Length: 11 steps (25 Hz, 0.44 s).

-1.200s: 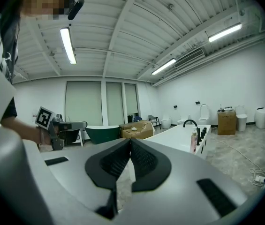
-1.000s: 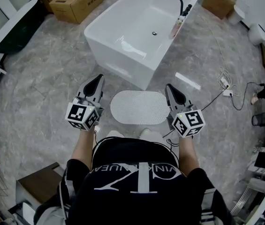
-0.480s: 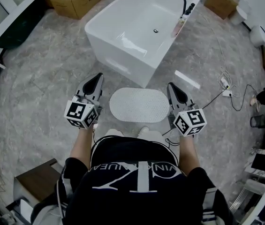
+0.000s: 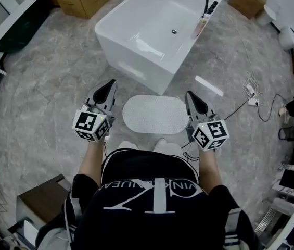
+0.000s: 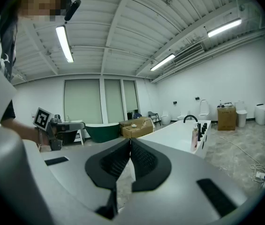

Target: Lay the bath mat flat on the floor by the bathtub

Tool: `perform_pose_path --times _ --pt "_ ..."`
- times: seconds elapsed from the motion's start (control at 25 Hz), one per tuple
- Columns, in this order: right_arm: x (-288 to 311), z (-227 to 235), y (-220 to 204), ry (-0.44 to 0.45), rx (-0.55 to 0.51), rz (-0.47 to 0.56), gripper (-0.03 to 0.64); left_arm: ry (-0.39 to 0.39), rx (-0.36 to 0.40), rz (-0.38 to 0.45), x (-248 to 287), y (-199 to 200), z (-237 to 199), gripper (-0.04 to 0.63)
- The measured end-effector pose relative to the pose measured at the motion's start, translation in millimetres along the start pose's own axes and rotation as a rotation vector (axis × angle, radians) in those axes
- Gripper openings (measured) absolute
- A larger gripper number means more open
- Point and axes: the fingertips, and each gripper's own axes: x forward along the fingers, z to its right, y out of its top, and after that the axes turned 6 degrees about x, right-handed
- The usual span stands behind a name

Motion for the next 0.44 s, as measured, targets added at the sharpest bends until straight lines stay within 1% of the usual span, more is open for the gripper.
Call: perform_pose_path --times 0.44 --pt "-1.2 5.0 -1.3 -0.011 0.016 0.008 0.025 -0.004 0.003 0.009 6.1 1.3 1.3 0.014"
